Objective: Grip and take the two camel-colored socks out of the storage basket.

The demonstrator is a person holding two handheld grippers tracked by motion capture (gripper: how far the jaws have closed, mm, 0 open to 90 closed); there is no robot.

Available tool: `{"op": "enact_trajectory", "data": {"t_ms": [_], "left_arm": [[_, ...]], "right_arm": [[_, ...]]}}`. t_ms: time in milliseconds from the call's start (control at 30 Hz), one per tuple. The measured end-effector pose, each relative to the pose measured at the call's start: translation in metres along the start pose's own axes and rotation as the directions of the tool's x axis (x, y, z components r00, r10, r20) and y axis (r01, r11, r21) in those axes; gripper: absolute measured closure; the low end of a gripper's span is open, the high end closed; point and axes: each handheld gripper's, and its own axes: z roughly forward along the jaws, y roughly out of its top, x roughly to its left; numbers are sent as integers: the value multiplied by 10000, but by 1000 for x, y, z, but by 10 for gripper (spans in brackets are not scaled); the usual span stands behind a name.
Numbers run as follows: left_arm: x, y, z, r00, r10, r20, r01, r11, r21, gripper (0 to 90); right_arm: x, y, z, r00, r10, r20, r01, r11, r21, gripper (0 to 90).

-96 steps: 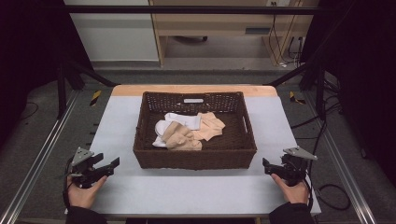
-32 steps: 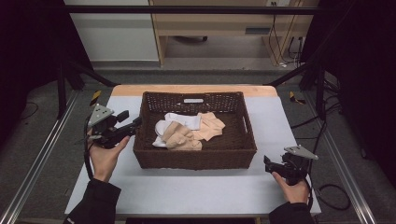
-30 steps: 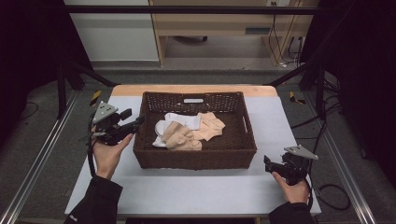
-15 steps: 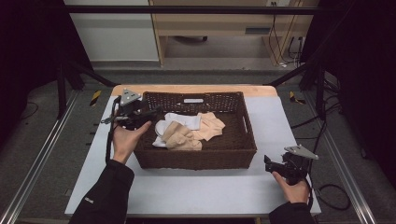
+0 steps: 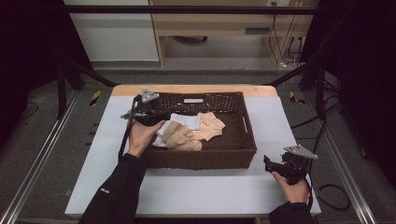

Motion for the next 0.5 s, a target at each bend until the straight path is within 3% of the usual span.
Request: {"op": "enact_trajectory", "data": {"t_ms": [200,333,500], "left_arm": [[-5,-14,20,9994,335,-64,-330,9974,639,429],[-6,-26,27,9999,108,99,-117,9952,972,438],[-7,-35,34,9998,160,137,-181,9866,1620,451]], "right_arm": [[-1,0,0,10000,69,-35,-69,10000,-22,61],[-1,0,0,10000,11,-38,-11,10000,-24,63],[-1,0,0,10000,-37,-1,37,10000,-4,65]]}}
